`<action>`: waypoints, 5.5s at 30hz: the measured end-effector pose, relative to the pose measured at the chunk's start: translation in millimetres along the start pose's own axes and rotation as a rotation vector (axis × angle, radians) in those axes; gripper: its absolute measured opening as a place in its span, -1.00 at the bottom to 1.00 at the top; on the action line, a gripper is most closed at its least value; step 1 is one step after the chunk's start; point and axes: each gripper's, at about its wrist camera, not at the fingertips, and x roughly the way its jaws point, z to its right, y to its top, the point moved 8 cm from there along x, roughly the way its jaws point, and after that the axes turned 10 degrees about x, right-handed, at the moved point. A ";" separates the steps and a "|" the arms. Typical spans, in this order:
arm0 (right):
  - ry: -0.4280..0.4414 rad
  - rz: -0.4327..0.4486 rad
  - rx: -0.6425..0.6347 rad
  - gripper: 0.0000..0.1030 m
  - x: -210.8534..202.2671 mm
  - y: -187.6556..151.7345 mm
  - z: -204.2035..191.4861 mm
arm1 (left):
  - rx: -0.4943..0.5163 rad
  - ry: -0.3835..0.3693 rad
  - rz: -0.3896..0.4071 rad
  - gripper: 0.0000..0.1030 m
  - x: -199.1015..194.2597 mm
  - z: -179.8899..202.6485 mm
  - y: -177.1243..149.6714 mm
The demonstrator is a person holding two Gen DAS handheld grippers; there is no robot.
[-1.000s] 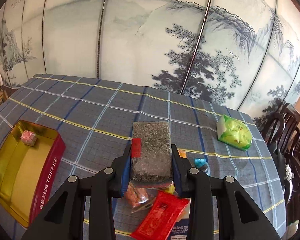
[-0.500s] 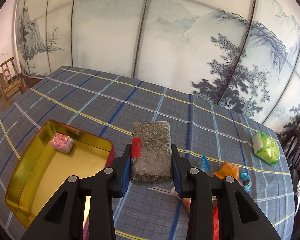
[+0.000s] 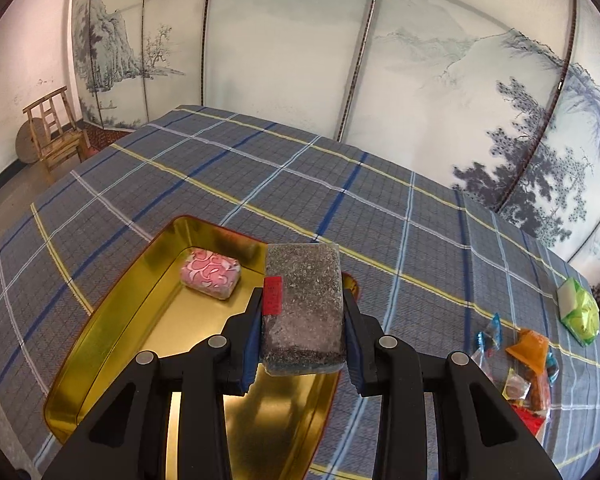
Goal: Organize snacks
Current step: 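Carry the grey block into the tin beside the pink cake and release, then grasp the red wrapped pastry with the left tool and lift, then carry the red pastry into the tin and release it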
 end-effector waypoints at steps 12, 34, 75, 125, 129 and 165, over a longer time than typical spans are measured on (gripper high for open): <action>0.042 -0.101 -0.014 -0.29 19.0 -34.6 -24.6 | -0.009 0.000 0.003 0.98 0.1 -5.5 -1.4; 0.048 -0.127 -0.008 -0.29 26.8 -49.0 -28.2 | 0.004 0.001 -0.015 0.98 4.6 -2.6 -3.6; -0.216 0.266 0.708 0.81 -75.1 -136.0 461.8 | 0.327 -0.103 0.062 0.98 36.6 150.1 95.7; -0.034 0.333 1.077 0.90 -87.0 -196.6 551.6 | 0.281 -0.285 0.116 -0.25 87.8 229.9 238.3; -0.042 0.321 1.083 0.90 -84.8 -197.2 552.3 | 0.240 -0.195 0.128 -0.25 85.9 175.4 245.7; -0.090 0.259 1.102 0.91 -73.4 -206.2 554.4 | 0.081 0.044 -0.122 -0.24 142.0 18.9 134.5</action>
